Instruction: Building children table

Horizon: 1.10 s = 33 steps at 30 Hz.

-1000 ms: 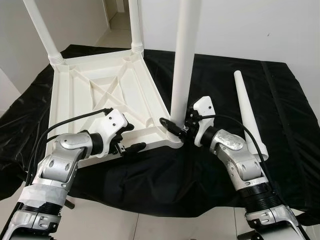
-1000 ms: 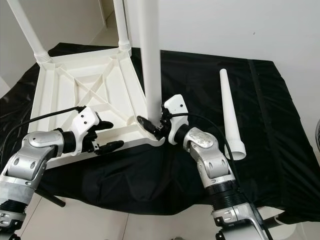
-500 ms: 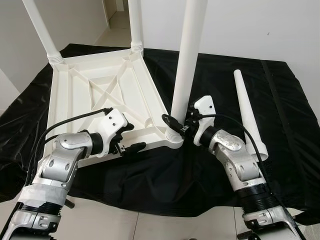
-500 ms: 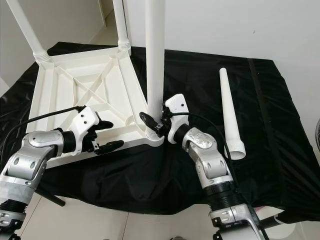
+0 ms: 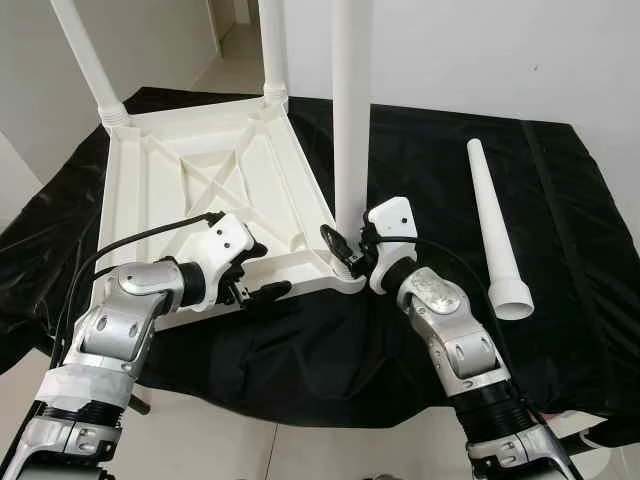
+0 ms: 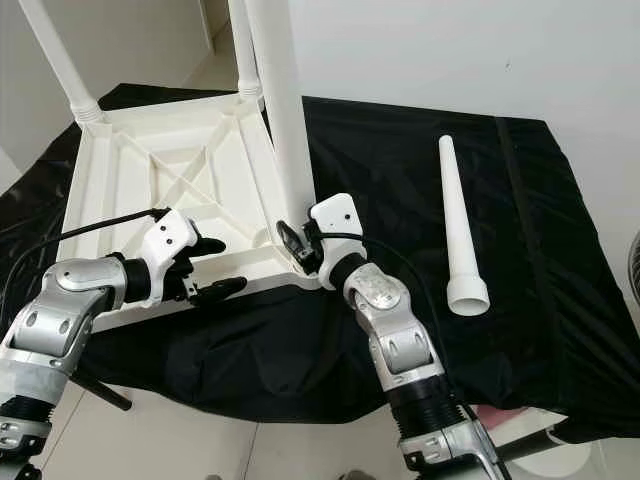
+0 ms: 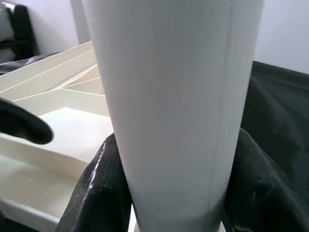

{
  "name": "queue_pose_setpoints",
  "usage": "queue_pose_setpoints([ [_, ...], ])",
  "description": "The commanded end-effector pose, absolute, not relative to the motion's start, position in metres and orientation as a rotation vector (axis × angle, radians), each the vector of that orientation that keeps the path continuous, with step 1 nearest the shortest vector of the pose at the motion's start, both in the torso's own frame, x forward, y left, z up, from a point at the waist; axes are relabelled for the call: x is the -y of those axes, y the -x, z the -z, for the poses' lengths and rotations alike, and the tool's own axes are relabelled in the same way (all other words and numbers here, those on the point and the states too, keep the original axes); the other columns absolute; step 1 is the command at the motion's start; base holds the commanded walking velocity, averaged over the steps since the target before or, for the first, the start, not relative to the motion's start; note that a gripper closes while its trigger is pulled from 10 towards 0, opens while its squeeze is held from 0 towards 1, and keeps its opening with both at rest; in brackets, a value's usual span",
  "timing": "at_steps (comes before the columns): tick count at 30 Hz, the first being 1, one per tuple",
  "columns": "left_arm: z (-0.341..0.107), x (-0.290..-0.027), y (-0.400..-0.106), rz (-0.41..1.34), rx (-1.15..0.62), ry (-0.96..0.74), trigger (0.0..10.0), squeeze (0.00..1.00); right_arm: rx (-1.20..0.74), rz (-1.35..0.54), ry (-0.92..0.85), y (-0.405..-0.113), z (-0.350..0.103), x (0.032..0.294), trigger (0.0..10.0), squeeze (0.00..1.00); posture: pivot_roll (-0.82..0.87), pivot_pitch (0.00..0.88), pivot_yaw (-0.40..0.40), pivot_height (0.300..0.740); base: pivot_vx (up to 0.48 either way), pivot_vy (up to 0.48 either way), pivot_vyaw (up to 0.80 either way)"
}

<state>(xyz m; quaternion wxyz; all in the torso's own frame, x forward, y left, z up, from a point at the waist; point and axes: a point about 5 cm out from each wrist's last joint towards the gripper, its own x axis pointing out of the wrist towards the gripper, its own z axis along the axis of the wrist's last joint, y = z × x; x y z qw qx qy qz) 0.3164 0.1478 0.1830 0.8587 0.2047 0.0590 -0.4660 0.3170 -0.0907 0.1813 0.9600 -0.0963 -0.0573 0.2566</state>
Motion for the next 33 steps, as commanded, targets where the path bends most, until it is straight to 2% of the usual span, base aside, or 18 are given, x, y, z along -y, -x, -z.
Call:
queue_pose_setpoints([
  [1,-0.184,-0.153,-0.318,0.883,-0.110,-0.440,10.0,0.00,-0.149,-0.414,0.176,-0.311,-0.129,0.105,0.0,0.00,-0.06,0.114,0.068,0.740,0.000,0.000,0.00],
  [9,-0.184,-0.153,-0.318,0.885,-0.110,-0.441,10.0,0.00,-0.174,-0.320,0.133,-0.306,-0.121,0.106,0.0,0.00,-0.06,0.117,0.070,0.740,0.000,0.000,0.00],
  [24,-0.184,-0.153,-0.318,0.885,-0.113,-0.441,10.0,0.00,-0.233,0.016,0.115,-0.298,-0.107,0.107,0.0,0.00,-0.05,0.122,0.070,0.740,0.000,0.000,0.00],
  [30,-0.184,-0.153,-0.318,0.883,-0.113,-0.441,10.0,0.00,-0.225,0.051,0.106,-0.296,-0.106,0.105,0.0,0.00,-0.05,0.124,0.070,0.740,0.000,0.000,0.00],
  [31,-0.184,-0.153,-0.318,0.883,-0.112,-0.441,10.0,0.00,-0.212,0.045,0.111,-0.296,-0.108,0.101,9.3,0.00,-0.05,0.125,0.071,0.740,0.000,0.000,0.00],
  [33,-0.184,-0.153,-0.318,0.883,-0.112,-0.441,10.0,0.00,-0.212,0.045,0.111,-0.296,-0.108,0.101,9.3,0.00,-0.05,0.125,0.071,0.740,0.000,0.000,0.00],
])
